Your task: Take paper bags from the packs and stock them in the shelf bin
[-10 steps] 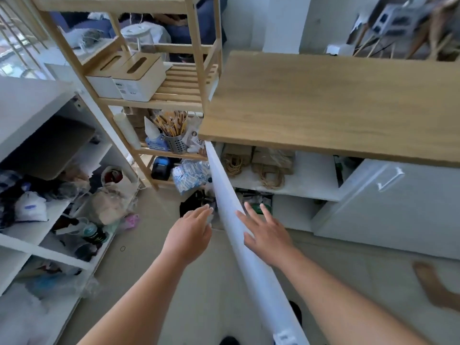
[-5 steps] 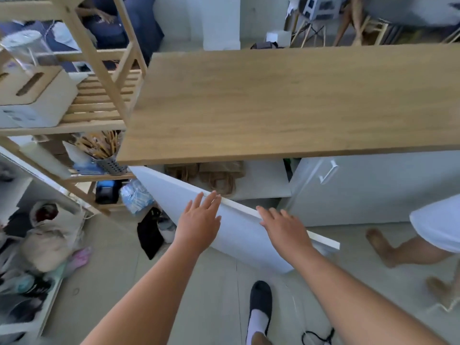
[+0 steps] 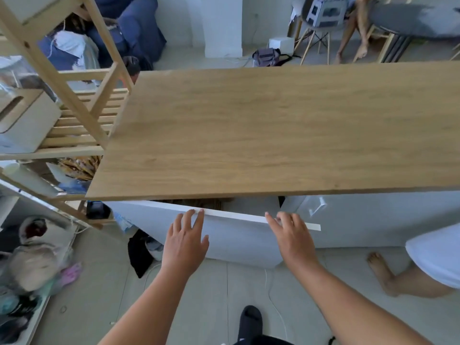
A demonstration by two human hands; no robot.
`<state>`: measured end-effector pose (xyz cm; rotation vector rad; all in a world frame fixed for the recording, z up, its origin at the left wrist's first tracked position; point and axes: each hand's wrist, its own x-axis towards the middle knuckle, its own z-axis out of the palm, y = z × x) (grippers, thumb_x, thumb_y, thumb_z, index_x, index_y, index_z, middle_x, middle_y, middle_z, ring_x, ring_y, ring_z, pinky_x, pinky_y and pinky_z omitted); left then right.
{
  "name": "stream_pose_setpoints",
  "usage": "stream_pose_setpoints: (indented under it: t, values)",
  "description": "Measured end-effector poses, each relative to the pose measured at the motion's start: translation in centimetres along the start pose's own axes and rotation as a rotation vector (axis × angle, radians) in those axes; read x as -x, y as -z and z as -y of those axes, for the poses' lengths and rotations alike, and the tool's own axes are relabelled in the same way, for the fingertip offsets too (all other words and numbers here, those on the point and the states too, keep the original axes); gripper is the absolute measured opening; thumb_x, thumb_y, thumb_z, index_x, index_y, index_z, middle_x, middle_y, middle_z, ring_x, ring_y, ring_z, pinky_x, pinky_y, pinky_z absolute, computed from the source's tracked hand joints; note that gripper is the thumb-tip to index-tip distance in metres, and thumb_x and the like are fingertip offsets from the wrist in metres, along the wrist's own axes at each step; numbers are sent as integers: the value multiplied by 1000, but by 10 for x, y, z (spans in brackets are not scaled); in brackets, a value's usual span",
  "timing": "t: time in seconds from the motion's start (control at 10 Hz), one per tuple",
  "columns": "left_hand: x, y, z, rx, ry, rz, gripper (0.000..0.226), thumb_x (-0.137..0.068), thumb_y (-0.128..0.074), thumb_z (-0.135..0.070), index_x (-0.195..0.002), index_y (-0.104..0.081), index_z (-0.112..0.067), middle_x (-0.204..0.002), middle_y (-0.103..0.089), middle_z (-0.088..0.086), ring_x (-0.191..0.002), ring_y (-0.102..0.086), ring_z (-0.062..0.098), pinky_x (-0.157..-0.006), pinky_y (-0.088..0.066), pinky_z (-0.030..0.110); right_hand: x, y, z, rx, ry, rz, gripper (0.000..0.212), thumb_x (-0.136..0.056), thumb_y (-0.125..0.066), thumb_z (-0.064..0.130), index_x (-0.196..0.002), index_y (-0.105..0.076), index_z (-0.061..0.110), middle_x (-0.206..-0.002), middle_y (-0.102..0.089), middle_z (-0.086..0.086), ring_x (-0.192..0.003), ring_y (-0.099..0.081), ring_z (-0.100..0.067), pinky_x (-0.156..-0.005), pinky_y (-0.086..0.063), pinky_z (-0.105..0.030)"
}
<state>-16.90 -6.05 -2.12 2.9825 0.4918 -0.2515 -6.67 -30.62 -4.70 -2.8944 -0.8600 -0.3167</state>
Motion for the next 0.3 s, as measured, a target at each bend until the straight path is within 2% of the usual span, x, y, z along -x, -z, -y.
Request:
stream_pose_setpoints:
  t: [0.1,0.2,0.3]
  values:
    - [-6,0,1,28,-26,-143,50,-89,-63,-34,-133,-55,-13,-133,-54,9,-126,-50,34,-99,-47,46,0,-2,-10,44,17,-17,69,-54,-78,-14,-119,-69,8,-88,-60,-7,-72,-55,-29,-65,-51,-39]
    - [-18,2,9,37,-85,-358,41,-90,-48,-36,-119,-61,-11,-118,-60,8,-114,-55,32,-89,-50,46,-4,-5,-13,-13,57,-107,39,-64,-78,-2,-101,-72,11,-85,-59,-5,-72,-56,-28,-68,-47,-38]
    - [-40,18,16,64,-85,-423,47,-90,-41,-41,-119,-61,-9,-117,-60,8,-112,-54,31,-90,-49,46,-33,3,-6,-138,83,-193,6,-78,-68,8,-79,-65,13,-82,-56,-3,-71,-51,-27,-67,-39,-36]
